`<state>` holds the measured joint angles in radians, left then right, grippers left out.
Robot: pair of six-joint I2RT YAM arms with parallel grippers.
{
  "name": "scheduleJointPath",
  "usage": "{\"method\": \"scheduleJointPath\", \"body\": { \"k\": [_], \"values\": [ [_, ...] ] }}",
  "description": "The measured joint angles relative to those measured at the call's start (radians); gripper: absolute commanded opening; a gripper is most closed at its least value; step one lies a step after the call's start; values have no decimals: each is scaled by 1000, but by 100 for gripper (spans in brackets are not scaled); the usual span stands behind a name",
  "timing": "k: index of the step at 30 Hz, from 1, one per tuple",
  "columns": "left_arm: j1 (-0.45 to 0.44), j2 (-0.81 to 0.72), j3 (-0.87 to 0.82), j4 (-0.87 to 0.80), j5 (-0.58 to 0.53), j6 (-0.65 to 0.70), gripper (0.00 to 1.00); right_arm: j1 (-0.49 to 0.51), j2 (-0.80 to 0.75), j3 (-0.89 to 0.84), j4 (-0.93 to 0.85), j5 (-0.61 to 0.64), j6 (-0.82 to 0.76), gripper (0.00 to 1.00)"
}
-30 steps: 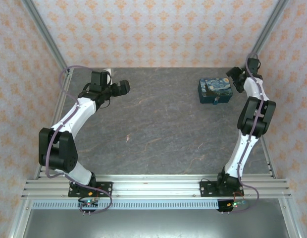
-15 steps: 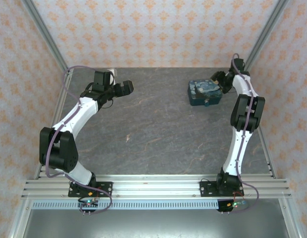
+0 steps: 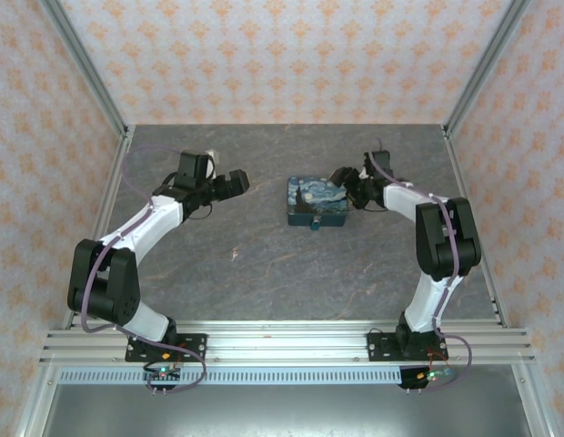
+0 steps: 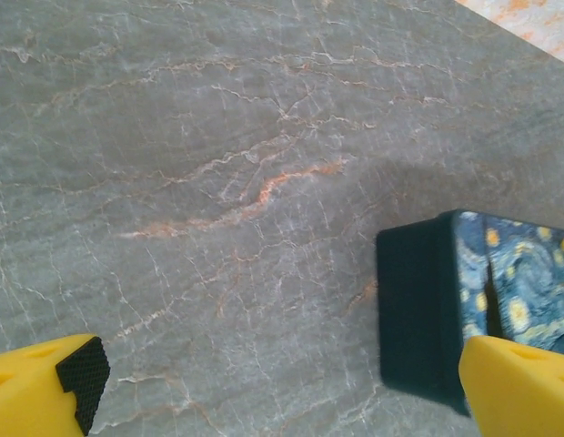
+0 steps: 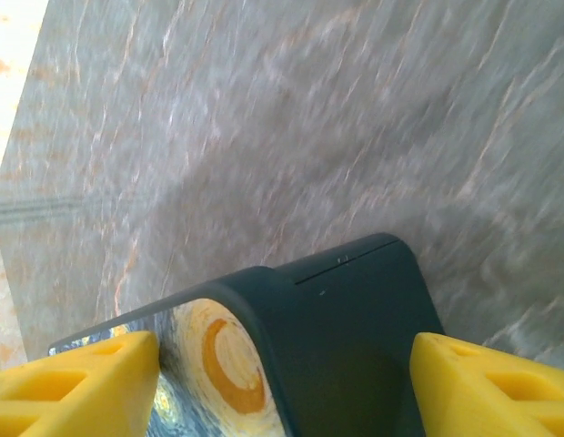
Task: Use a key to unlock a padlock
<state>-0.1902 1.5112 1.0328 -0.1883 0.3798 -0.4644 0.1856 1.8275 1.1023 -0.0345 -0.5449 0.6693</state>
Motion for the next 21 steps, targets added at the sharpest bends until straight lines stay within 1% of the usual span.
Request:
{"method": "scheduleJointPath", "body": {
  "k": [5, 9, 12, 16, 21],
  "values": [
    [-6, 35, 32, 23, 38, -11, 100, 3, -15, -32, 44, 29, 37, 74],
    [-45, 128, 100, 37, 62, -22, 100, 3, -15, -32, 55, 47, 53, 72],
    [-82, 176, 121, 48, 67, -35, 100, 15, -15, -31, 56, 55, 53, 72],
    [-118, 188, 121, 51, 70, -53, 100, 55, -15, -29, 56, 67, 53, 72],
    [-122, 176, 104, 67, 68, -86, 100, 126, -15, -29, 58, 74, 55, 72]
  ]
}}
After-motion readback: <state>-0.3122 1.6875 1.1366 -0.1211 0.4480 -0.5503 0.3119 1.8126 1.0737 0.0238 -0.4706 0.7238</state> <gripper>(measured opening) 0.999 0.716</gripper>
